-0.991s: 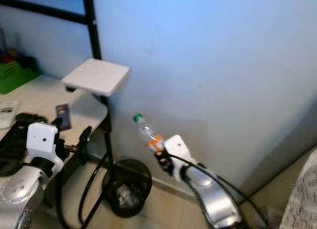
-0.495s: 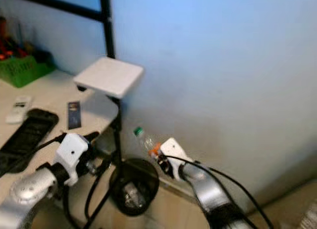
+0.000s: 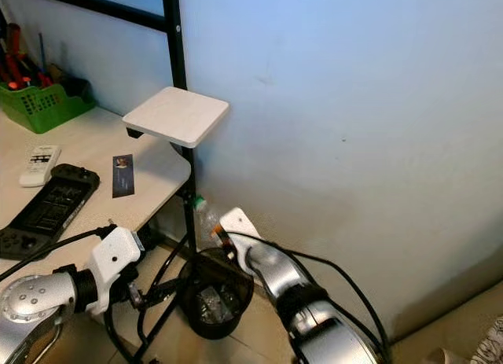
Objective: Clean up the room
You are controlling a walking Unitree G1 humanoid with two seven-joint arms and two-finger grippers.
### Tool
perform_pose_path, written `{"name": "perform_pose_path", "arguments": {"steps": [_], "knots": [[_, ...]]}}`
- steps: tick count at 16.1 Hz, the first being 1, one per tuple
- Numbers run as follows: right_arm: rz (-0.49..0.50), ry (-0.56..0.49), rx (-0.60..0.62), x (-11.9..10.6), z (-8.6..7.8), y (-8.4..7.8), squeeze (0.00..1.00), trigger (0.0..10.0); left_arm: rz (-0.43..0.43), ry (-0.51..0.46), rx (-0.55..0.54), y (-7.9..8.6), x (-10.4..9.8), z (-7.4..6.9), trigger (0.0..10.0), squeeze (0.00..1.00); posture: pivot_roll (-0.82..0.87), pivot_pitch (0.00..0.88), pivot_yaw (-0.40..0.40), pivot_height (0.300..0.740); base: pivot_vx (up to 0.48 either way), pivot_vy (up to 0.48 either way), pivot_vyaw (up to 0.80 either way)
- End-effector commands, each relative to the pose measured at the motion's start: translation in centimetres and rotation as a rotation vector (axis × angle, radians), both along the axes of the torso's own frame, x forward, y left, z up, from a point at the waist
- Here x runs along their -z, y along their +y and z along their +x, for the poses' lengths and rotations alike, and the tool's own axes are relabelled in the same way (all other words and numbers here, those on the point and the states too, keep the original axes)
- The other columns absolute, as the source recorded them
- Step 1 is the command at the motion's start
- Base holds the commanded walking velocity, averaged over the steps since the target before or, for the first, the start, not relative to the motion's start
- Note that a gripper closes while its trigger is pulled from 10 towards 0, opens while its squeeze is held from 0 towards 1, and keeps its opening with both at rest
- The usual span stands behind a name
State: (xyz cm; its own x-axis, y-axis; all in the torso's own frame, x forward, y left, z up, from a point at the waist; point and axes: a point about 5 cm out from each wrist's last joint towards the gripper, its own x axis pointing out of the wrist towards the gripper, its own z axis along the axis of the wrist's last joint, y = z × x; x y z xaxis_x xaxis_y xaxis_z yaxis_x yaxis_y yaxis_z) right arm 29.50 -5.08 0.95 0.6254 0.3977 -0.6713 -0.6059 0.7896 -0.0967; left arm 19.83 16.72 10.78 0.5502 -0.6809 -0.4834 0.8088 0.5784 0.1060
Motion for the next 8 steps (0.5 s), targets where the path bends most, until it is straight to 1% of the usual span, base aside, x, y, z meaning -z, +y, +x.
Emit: {"name": "perform_pose_path", "arguments": {"steps": [1, 2, 3, 5, 6, 7, 8], "knots": [[0.03, 0.002, 0.027, -0.2, 0.4, 0.2, 0.94, 10.0, 0.002, 0.004, 0.024, -0.2, -0.3, -0.3, 10.0, 0.0, 0.03, 0.03, -0.059, 0.74, 0.0, 0.0, 0.0], [0.04, 0.007, 0.026, -0.3, 0.4, 0.3, 1.0, 10.0, 0.003, 0.006, 0.025, -0.2, -0.3, -0.3, 10.0, 0.0, 0.03, 0.03, -0.059, 0.74, 0.0, 0.0, 0.0], [0.051, 0.021, 0.001, -0.2, 0.2, 0.9, 1.0, 10.0, 0.007, 0.008, 0.027, -0.1, -0.3, -0.3, 10.0, 0.0, 0.03, 0.03, -0.059, 0.74, 0.0, 0.0, 0.0], [0.054, 0.037, -0.013, 0.1, -0.1, 1.3, 1.0, 10.0, 0.007, 0.011, 0.025, -0.1, -0.4, -0.3, 10.0, 0.0, 0.03, 0.034, -0.062, 0.74, 0.0, 0.0, 0.0], [0.068, 0.052, -0.009, 0.2, -0.2, 1.4, 1.0, 10.0, 0.008, 0.01, 0.024, -0.1, -0.4, -0.3, 10.0, 0.0, 0.03, 0.035, -0.062, 0.74, 0.0, 0.0, 0.0], [0.111, 0.093, -0.004, 0.6, -0.7, 1.5, 1.0, 10.0, 0.009, 0.007, 0.02, -0.1, -0.4, -0.2, 10.0, 0.0, 0.03, 0.034, -0.061, 0.74, 0.0, 0.0, 0.0], [0.112, 0.094, -0.005, 0.8, -0.8, 1.5, 1.0, 10.0, 0.008, 0.006, 0.02, -0.1, -0.4, -0.1, 10.0, 0.0, 0.03, 0.034, -0.061, 0.74, 0.0, 0.0, 0.0]]}}
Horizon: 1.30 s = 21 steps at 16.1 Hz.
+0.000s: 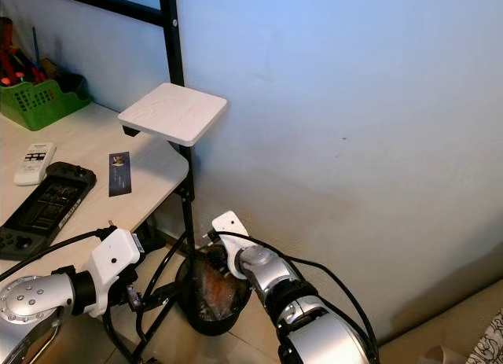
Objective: Clean up the room
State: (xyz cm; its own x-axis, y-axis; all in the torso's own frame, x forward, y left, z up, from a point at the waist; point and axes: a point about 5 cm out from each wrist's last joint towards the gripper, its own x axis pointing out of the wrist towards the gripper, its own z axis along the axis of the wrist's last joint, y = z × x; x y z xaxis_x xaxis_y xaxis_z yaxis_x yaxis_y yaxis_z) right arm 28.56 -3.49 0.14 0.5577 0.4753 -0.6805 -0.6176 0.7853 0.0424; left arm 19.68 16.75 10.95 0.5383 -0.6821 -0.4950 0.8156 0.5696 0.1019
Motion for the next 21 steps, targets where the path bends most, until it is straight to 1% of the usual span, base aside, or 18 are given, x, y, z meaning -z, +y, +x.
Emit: {"name": "perform_pose_path", "arguments": {"steps": [1, 3, 4, 5, 7, 8, 9, 10, 12, 14, 15, 17, 18, 19, 21], "knots": [[0.04, 0.007, 0.028, 0.0, 0.1, -0.4, 1.0, 10.0, -0.006, -0.005, 0.004, -0.2, -0.2, 0.1, 10.0, 0.0, 0.02, 0.025, -0.057, 0.74, 0.0, 0.0, 0.0], [0.11, -0.008, 0.05, -0.2, 0.3, -1.1, 1.0, 10.0, -0.026, -0.011, -0.015, -0.5, -0.1, 0.3, 10.0, 0.0, 0.02, 0.017, -0.056, 0.74, 0.0, 0.0, 0.0], [0.166, -0.036, 0.08, -0.5, 0.5, -2.2, 1.0, 10.0, -0.043, -0.036, -0.051, -0.9, -0.1, 0.7, 10.0, 0.0, 0.01, 0.003, -0.048, 0.74, 0.0, 0.0, 0.0], [0.199, -0.09, 0.146, -1.1, 0.8, -3.9, 1.0, 10.0, -0.05, -0.084, -0.124, -1.1, -0.1, 1.5, 10.0, 0.0, 0.01, 0.0, -0.046, 0.74, 0.0, 0.0, 0.0], [0.23, -0.161, 0.225, -2.1, 0.7, -6.0, 1.0, 10.0, -0.079, -0.139, -0.213, -1.7, -0.3, 2.5, 10.0, 0.0, 0.0, 0.0, -0.042, 0.74, 0.0, 0.0, 0.0], [0.236, -0.244, 0.334, -3.2, 0.4, -8.2, 1.0, 10.0, -0.128, -0.186, -0.294, -2.3, -0.4, 3.3, 10.0, 0.0, -0.02, 0.0, -0.024, 0.74, 0.0, 0.0, -0.78], [0.245, -0.341, 0.463, -4.7, -0.2, -10.4, 1.0, 10.0, -0.15, -0.226, -0.406, -2.5, -0.3, 4.2, 10.0, 0.0, -0.04, 0.0, -0.003, 0.74, 0.0, 0.0, -0.77], [0.243, -0.392, 0.521, -5.5, -0.7, -11.4, 1.0, 10.0, -0.158, -0.236, -0.472, -2.3, -0.1, 4.6, 10.0, 0.0, -0.05, 0.0, 0.004, 0.74, 0.0, 0.0, -0.77], [0.224, -0.485, 0.581, -7.0, -1.1, -12.3, 1.0, 10.0, -0.173, -0.279, -0.557, -1.9, -0.4, 5.0, 10.0, 0.0, -0.06, 0.0, 0.014, 0.74, 0.0, 0.0, -0.77], [0.217, -0.535, 0.624, -8.2, -1.7, -12.7, 1.0, 10.0, -0.171, -0.308, -0.617, -1.3, -0.6, 5.1, 10.0, 0.0, -0.07, 0.0, 0.016, 0.74, 0.0, 0.0, -0.77], [0.212, -0.546, 0.633, -8.6, -2.2, -12.7, 1.0, 10.0, -0.179, -0.301, -0.645, -1.1, -0.5, 5.1, 10.0, 0.0, -0.07, 0.0, 0.014, 0.74, 0.0, 0.0, -0.77], [0.189, -0.533, 0.632, -8.5, -3.4, -12.5, 1.0, 10.0, -0.168, -0.298, -0.657, -1.1, 0.0, 4.8, 10.0, 0.01, -0.06, 0.0, 0.008, 0.74, 0.0, 0.0, -0.78], [0.189, -0.525, 0.635, -8.4, -3.7, -12.5, 1.0, 10.0, -0.158, -0.334, -0.643, -1.1, -0.3, 4.8, 10.0, 0.29, -0.06, 0.0, 0.006, 0.74, 0.0, 0.0, -0.78], [0.183, -0.514, 0.653, -8.3, -4.3, -12.6, 1.0, 10.0, -0.18, -0.325, -0.629, -1.2, -0.3, 4.6, 10.0, 1.0, -0.06, 0.0, 0.004, 0.74, 0.0, 0.0, -0.78], [0.177, -0.507, 0.671, -8.2, -4.7, -12.8, 1.0, 10.0, -0.174, -0.327, -0.635, -1.2, -0.2, 4.5, 10.0, 1.0, -0.06, 0.0, 0.005, 0.74, 0.0, 0.0, -0.78]]}}
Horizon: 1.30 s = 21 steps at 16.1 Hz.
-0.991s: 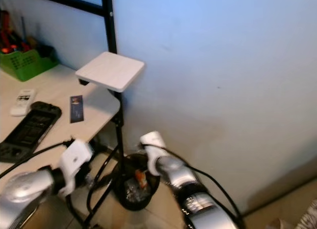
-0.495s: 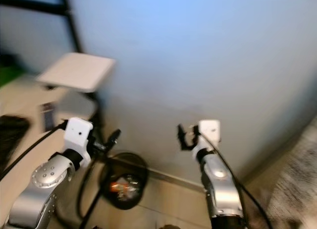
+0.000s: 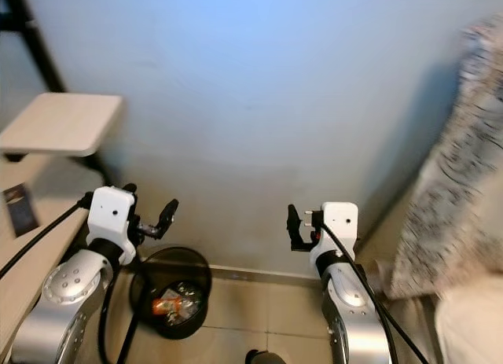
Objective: Clean up the room
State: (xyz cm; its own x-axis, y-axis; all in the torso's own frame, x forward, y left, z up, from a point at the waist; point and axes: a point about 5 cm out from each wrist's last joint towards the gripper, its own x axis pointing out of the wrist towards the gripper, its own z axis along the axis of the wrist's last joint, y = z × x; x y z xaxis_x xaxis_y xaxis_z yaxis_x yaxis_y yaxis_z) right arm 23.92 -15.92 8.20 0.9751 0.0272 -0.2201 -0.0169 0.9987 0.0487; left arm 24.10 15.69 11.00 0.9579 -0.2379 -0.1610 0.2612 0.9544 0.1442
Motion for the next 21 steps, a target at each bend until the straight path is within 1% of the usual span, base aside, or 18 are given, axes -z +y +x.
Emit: {"name": "perform_pose_path", "arguments": {"steps": [1, 5, 6, 9, 11, 15, 16, 19, 21], "knots": [[-0.009, 0.011, 0.029, -0.1, -0.3, -0.5, 1.0, 10.0, 0.01, -0.013, -0.004, 0.1, -0.2, 0.1, 10.0, 1.0, -0.06, 0.0, 0.007, 0.74, 0.0, 0.0, -0.78], [-0.022, 0.043, 0.052, 0.0, -0.7, -0.9, 1.0, 10.0, -0.011, -0.027, -0.031, 0.4, -0.3, 0.2, 10.0, 1.0, -0.07, 0.0, 0.012, 0.74, 0.0, 0.0, -0.78], [-0.037, 0.06, 0.058, 0.1, -0.8, -1.0, 1.0, 10.0, -0.014, -0.024, -0.036, 0.5, -0.2, 0.2, 10.0, 0.97, -0.07, 0.0, 0.009, 0.74, 0.0, 0.0, -0.77], [-0.047, 0.073, 0.064, 0.2, -0.9, -1.1, 1.0, 10.0, -0.017, -0.022, -0.042, 0.4, -0.1, 0.1, 10.0, 0.96, -0.07, 0.0, 0.006, 0.74, 0.0, 0.0, -0.78], [-0.061, 0.085, 0.066, 0.2, -0.9, -1.2, 1.0, 10.0, -0.018, -0.022, -0.044, 0.4, -0.1, 0.1, 10.0, 0.92, -0.07, 0.0, 0.003, 0.74, 0.0, 0.0, -0.78], [-0.08, 0.1, 0.076, 0.3, -0.9, -1.5, 1.0, 10.0, -0.008, -0.027, -0.043, 0.3, -0.1, 0.2, 10.0, 0.91, -0.07, 0.0, -0.002, 0.74, 0.0, 0.0, -0.78], [-0.081, 0.103, 0.077, 0.3, -0.9, -1.5, 1.0, 10.0, -0.007, -0.028, -0.044, 0.4, -0.1, 0.2, 10.0, 0.89, -0.07, 0.0, -0.003, 0.74, 0.0, 0.0, -0.78], [-0.087, 0.114, 0.076, 0.4, -0.9, -1.5, 1.0, 10.0, -0.008, -0.026, -0.051, 0.5, -0.1, 0.1, 10.0, 0.8, -0.07, 0.0, -0.009, 0.74, 0.0, 0.0, -0.78], [-0.086, 0.117, 0.076, 0.4, -0.9, -1.4, 1.0, 10.0, -0.008, -0.027, -0.053, 0.5, -0.1, 0.1, 10.0, 0.76, -0.07, 0.0, -0.01, 0.74, 0.0, 0.0, -0.78]]}}
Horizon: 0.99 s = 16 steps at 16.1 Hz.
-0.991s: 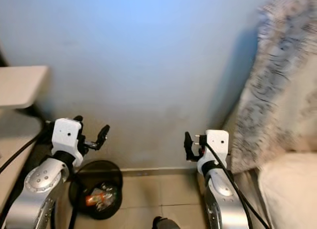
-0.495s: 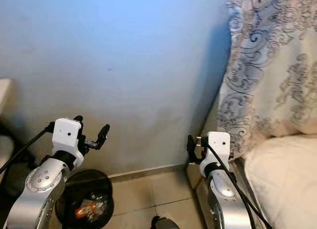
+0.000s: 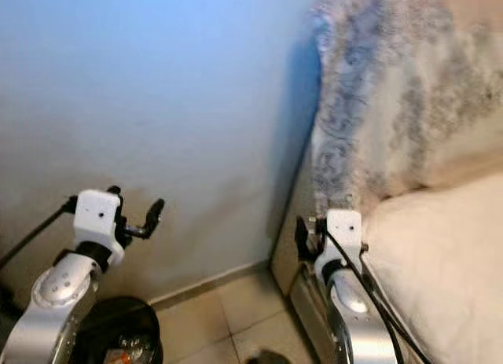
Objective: Clean up the room
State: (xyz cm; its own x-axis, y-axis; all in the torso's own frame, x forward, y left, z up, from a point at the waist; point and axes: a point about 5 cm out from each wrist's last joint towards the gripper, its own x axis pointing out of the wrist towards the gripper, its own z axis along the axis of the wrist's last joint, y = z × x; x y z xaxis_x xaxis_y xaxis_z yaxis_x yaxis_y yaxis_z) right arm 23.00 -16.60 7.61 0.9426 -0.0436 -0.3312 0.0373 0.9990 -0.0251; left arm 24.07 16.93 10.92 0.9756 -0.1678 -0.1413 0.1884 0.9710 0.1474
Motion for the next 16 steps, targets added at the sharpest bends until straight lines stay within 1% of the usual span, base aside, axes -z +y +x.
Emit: {"name": "perform_pose_path", "arguments": {"steps": [1, 3, 4, 7, 10, 11, 16], "knots": [[-0.015, 0.006, 0.022, -0.13, 0.0, -0.78, 1.0, 10.0, -0.007, -0.009, 0.018, -0.7, -0.16, 0.13, 10.0, 0.64, -0.07, 0.0, -0.011, 0.74, 0.0, 0.0, -0.78], [-0.015, 0.012, 0.026, -0.07, 0.02, -0.83, 1.0, 10.0, -0.001, -0.011, 0.019, -0.74, -0.17, 0.17, 10.0, 0.53, -0.07, 0.0, -0.011, 0.74, 0.0, 0.0, -0.78], [-0.017, 0.016, 0.033, -0.07, 0.02, -0.86, 1.0, 10.0, 0.004, -0.014, 0.018, -0.76, -0.18, 0.22, 10.0, 0.45, -0.07, 0.0, -0.011, 0.74, 0.0, 0.0, -0.78], [-0.02, 0.02, 0.041, -0.01, -0.02, -0.92, 1.0, 10.0, 0.004, -0.016, 0.013, -0.75, -0.15, 0.29, 10.0, 0.43, -0.07, 0.0, -0.011, 0.74, 0.0, 0.0, -0.78], [-0.024, 0.024, 0.054, -0.05, 0.01, -1.14, 1.0, 10.0, 0.021, -0.033, 0.018, -0.84, -0.29, 0.42, 10.0, 0.45, -0.07, 0.0, -0.009, 0.74, 0.0, 0.0, -0.78], [-0.024, 0.025, 0.059, -0.06, 0.02, -1.19, 1.0, 10.0, 0.023, -0.034, 0.018, -0.87, -0.3, 0.5, 10.0, 0.46, -0.07, 0.0, -0.009, 0.74, 0.0, -0.255, -0.78], [-0.034, 0.018, 0.068, -0.2, 0.27, -1.31, 1.0, 10.0, 0.016, -0.039, 0.009, -0.95, -0.37, 0.85, 10.0, 0.46, -0.08, 0.0, -0.002, 0.74, 0.0, -0.364, -0.78]]}}
